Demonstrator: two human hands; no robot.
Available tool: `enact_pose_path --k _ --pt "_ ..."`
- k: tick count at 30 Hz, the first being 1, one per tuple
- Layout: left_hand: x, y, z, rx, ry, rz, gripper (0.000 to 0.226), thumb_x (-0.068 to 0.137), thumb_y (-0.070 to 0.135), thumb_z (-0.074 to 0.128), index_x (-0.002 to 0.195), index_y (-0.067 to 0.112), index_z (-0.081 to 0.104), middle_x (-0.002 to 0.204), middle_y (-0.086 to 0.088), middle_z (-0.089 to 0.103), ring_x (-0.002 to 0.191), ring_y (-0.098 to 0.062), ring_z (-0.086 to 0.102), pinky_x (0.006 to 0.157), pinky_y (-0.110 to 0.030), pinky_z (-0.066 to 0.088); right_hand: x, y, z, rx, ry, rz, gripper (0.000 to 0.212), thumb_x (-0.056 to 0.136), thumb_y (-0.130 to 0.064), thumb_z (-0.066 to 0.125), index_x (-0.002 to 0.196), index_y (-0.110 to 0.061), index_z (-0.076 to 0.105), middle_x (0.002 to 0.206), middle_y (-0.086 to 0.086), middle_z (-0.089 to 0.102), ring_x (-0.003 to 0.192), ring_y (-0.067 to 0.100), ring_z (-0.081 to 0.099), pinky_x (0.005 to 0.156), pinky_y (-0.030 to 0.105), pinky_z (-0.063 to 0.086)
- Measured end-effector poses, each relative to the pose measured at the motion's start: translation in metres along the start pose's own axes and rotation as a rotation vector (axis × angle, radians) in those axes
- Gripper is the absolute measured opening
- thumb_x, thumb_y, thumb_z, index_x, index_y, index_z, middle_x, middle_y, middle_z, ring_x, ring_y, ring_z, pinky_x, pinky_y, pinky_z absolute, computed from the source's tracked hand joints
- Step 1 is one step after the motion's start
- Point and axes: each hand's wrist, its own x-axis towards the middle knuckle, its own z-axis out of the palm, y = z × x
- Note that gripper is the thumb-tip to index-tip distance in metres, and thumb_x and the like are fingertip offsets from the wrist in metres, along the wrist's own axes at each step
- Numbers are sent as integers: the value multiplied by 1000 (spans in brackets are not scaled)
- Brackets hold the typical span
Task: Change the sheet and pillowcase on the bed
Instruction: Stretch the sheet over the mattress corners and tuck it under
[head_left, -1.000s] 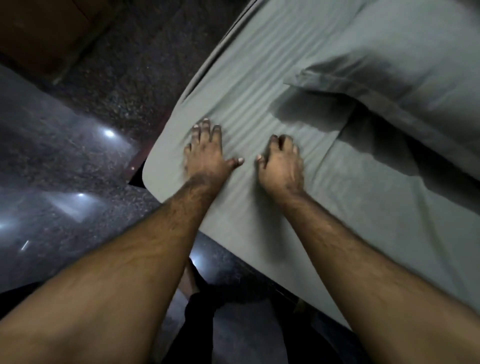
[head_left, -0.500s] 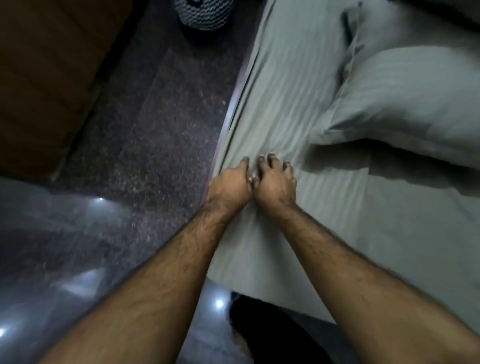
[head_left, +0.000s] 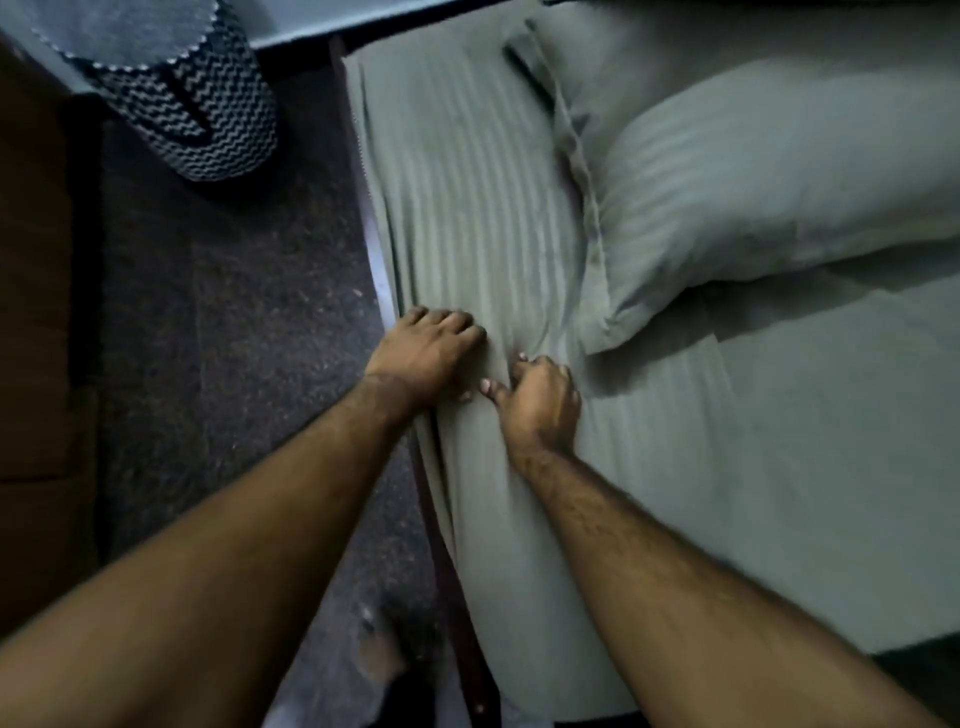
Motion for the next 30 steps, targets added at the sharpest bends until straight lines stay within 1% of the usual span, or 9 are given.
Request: enact_pose_path --k 4,7,11,15,18,22,24,28,30 --pt "33 -42 -9 117 44 331 61 84 52 66 137 23 52 122 -3 58 110 -26 58 96 -41 44 -14 -18 8 92 152 156 20 85 -40 73 99 -27 78 92 -1 70 101 22 57 86 37 43" --pt "55 -70 -12 116 121 542 52 86 44 63 133 23 58 131 -5 58 120 -28 57 96 -41 46 -22 -29 13 209 263 253 6 82 -28 76 84 -23 74 85 -1 69 95 23 59 83 39 45" --pt "72 -75 -5 18 139 687 41 93 41 35 114 23 66 127 -2 61 120 -27 56 99 -42 43 -44 -64 31 324 356 286 12 82 -17 72 77 -21 62 79 -1 66 84 25 58 73 38 40" --pt "71 -92 10 10 221 814 31 92 32 36 104 24 63 105 2 64 102 -24 60 88 -41 47 -55 -91 40 325 390 316 19 81 -12 73 76 -22 58 79 -2 66 81 24 57 71 35 37" --pt "49 -111 19 -54 198 800 26 81 29 41 93 21 62 88 0 64 84 -25 61 74 -36 44 -70 -97 45 262 320 285 18 83 -14 73 76 -20 57 79 0 65 81 25 55 72 37 39" --pt "41 -105 7 -98 98 688 13 81 25 55 86 16 63 78 -8 70 74 -32 66 69 -36 48 -75 -107 46 254 281 328 18 83 -17 72 77 -20 56 81 2 64 84 29 57 72 38 45" --pt "45 -102 -1 -118 54 656 14 89 24 55 92 13 64 82 -13 71 79 -36 67 75 -38 49 -69 -103 46 243 256 342 16 84 -19 71 78 -20 56 83 5 64 86 30 57 73 40 47" --pt "52 -94 -3 -104 -56 567 26 99 27 49 118 16 64 110 -13 72 106 -34 64 88 -37 45 -62 -109 49 111 295 367 11 83 -15 67 80 -18 58 84 8 62 83 35 58 71 42 48" --pt "56 -99 -1 -207 -129 537 23 101 26 49 114 17 65 113 -12 71 109 -34 63 88 -37 45 -59 -117 54 72 377 362 3 86 -18 62 88 -18 60 92 10 58 87 35 56 72 44 48"
